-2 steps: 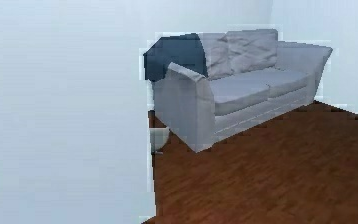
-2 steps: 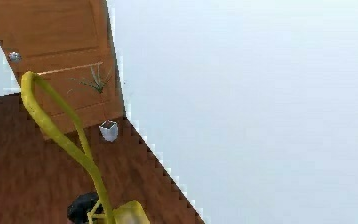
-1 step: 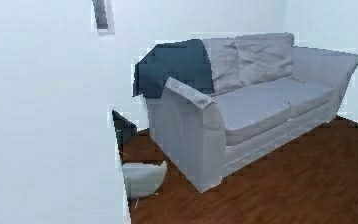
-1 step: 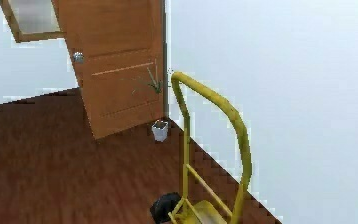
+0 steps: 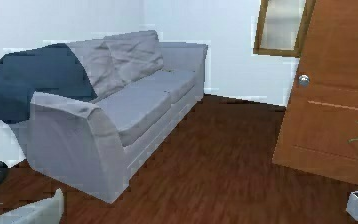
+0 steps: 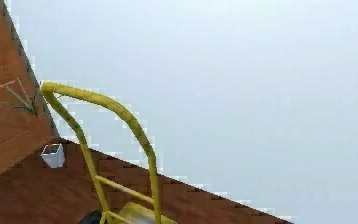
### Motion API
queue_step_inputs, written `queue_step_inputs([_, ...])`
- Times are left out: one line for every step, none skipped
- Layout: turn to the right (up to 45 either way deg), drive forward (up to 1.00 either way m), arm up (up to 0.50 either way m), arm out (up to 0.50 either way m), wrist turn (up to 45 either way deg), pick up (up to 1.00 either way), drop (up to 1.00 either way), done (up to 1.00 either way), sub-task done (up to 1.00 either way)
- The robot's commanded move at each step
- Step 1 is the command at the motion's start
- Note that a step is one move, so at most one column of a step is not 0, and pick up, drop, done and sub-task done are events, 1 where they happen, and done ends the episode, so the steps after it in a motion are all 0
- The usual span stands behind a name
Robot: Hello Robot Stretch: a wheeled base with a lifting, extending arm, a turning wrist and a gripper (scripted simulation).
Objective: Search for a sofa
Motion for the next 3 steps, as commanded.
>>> queue_step_inputs([0.0,0.55,0.0,0.0,0.0,0.0,0.0,0.0,0.0])
queue_step_inputs([-15.0,0.0,0.0,0.0,0.0,0.0,0.0,0.0,0.0])
queue_step_inputs([0.0,0.0,0.0,0.0,0.0,0.0,0.0,1.0,0.0])
